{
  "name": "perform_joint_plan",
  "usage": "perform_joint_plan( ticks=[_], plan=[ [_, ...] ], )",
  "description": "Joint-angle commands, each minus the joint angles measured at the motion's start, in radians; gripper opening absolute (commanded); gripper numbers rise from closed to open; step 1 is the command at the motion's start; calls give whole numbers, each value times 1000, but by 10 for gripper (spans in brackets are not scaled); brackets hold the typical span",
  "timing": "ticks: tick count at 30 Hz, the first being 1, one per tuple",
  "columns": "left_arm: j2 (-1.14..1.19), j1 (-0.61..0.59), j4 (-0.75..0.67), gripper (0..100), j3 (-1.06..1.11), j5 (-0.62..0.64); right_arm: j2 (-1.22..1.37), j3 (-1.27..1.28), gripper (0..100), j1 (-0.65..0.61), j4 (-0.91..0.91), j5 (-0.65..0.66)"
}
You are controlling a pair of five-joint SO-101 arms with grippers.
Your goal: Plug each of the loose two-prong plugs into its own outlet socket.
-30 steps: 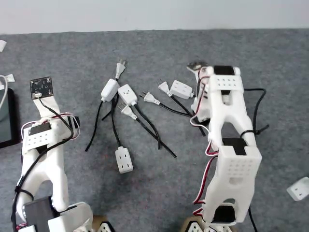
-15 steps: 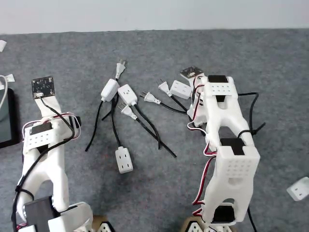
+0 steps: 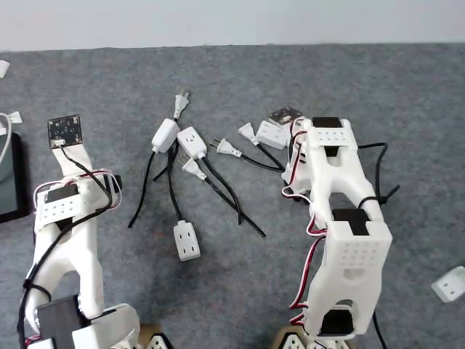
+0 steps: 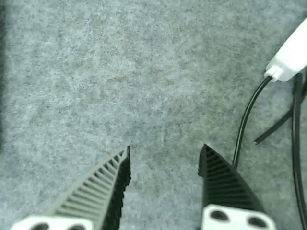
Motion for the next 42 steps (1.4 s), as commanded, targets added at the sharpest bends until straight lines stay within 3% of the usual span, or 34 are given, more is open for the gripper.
perform_joint_plan(
  ticks=[1,4,14,24,36,42],
  plan=[
    [-5,8,5,220,-47,-12,-5,11,87,13,25,25],
    [-5,8,5,220,-47,-12,-5,8,2,19,18,-2],
    [-5,9,3,220,-47,-12,-117,2,9,62,101,-11],
    [-5,9,0,219,-47,-12,-414,3,9,58,295,-112],
    [-5,9,0,218,-47,-12,-889,-2,9,58,414,-112],
    [-5,9,0,218,-47,-12,-1036,-8,9,31,438,-186]
  ],
)
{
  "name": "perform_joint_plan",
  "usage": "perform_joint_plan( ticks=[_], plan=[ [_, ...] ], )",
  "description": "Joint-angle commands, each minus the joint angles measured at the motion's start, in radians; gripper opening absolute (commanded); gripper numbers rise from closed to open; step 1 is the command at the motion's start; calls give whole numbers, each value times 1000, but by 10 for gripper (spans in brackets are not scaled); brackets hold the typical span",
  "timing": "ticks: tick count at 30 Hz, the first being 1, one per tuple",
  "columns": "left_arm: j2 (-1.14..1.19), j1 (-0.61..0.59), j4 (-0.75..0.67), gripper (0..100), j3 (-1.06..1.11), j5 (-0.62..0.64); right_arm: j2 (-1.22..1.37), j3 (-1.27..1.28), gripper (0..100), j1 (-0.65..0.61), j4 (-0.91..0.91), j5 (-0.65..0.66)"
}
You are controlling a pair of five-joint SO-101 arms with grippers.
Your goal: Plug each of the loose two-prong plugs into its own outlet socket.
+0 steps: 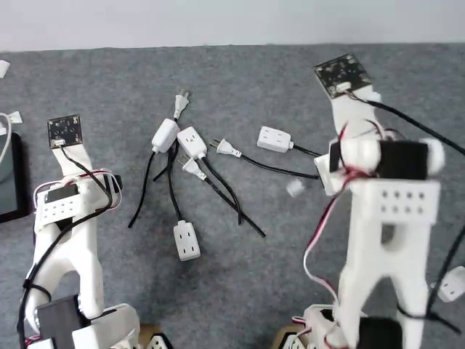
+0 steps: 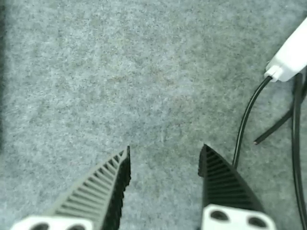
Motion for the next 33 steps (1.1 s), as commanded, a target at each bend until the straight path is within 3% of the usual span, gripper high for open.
perform_joint_plan(
  ticks=[1,6,15,20,24,33],
  plan=[
    [-5,9,0,218,-47,-12,-93,-25,9,-41,41,-51],
    [-5,5,5,218,-45,-12,-79,-29,9,-105,41,-117],
    [-5,8,2,218,-45,-12,216,-34,9,-128,-79,-127],
    [-5,8,2,218,-45,-12,243,34,29,-133,31,-61],
    [-5,9,0,218,-45,-12,160,253,95,-130,24,18],
    [-5,9,0,219,-45,-12,-298,806,98,-36,-122,43]
  ],
)
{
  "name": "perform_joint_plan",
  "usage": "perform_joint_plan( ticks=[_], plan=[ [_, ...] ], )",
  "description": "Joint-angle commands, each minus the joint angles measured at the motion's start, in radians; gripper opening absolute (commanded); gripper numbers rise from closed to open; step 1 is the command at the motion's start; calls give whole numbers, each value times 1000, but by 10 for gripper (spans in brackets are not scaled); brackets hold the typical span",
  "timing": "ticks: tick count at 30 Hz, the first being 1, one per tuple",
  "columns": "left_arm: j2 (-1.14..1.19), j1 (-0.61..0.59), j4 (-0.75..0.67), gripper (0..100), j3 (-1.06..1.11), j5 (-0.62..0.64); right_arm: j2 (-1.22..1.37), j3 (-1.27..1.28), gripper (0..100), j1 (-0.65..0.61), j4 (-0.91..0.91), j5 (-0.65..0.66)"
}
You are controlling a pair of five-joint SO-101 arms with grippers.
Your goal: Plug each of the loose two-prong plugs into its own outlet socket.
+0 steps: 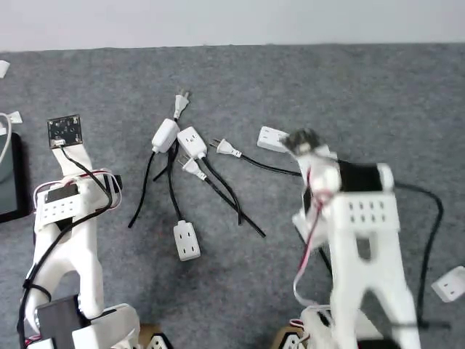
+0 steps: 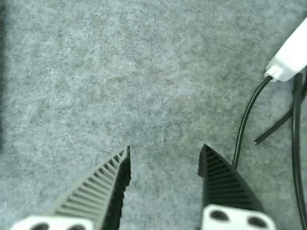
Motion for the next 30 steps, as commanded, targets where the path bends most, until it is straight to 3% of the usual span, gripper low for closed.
perform_joint_plan(
  ticks=[1,3,9,12,17,20,30],
  plan=[
    [-5,9,0,219,-45,-12,-147,163,98,65,-73,17],
    [-5,9,0,219,-45,-12,-142,204,98,130,-90,87],
    [-5,9,0,219,-45,-12,-35,364,95,285,-93,534],
    [-5,9,0,219,-45,-12,1,425,95,375,-116,686],
    [-3,9,0,219,-45,-12,15,453,98,504,-163,789],
    [-3,11,0,219,-45,-12,13,534,98,512,-206,878],
    [32,11,3,220,-67,-14,15,664,123,489,-386,941]
  ],
)
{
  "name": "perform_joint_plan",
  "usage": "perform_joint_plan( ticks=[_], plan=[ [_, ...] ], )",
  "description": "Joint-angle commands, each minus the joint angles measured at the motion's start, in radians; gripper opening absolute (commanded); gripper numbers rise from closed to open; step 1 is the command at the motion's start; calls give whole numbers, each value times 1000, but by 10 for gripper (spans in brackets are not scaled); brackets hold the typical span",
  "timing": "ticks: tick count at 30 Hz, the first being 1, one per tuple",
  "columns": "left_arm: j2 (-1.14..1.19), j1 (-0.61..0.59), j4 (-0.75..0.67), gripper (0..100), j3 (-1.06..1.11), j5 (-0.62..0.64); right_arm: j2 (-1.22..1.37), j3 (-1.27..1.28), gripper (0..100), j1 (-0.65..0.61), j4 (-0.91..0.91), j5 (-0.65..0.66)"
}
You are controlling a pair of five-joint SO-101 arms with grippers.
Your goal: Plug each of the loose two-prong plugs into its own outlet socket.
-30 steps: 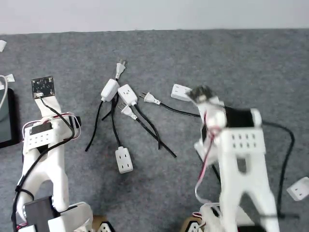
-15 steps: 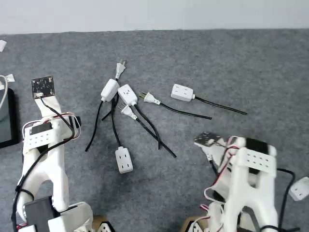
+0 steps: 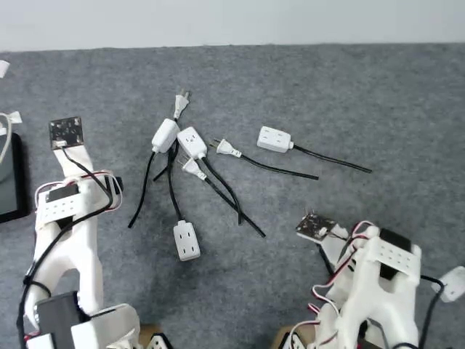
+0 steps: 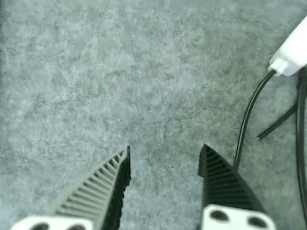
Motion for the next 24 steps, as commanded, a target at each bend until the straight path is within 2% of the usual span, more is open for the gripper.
perform_joint_plan(
  ticks=[1,4,11,18,24],
  plan=[
    [8,11,5,220,-70,-14,5,32,141,-8,-7,40],
    [8,11,5,220,-70,-14,4,35,173,-7,-25,40],
    [8,11,5,220,-70,-14,-2,31,169,-10,-30,41],
    [8,11,5,220,-70,-14,-4,26,39,-42,-27,38],
    [8,11,5,220,-70,-14,-4,-43,23,-44,59,37]
  ],
)
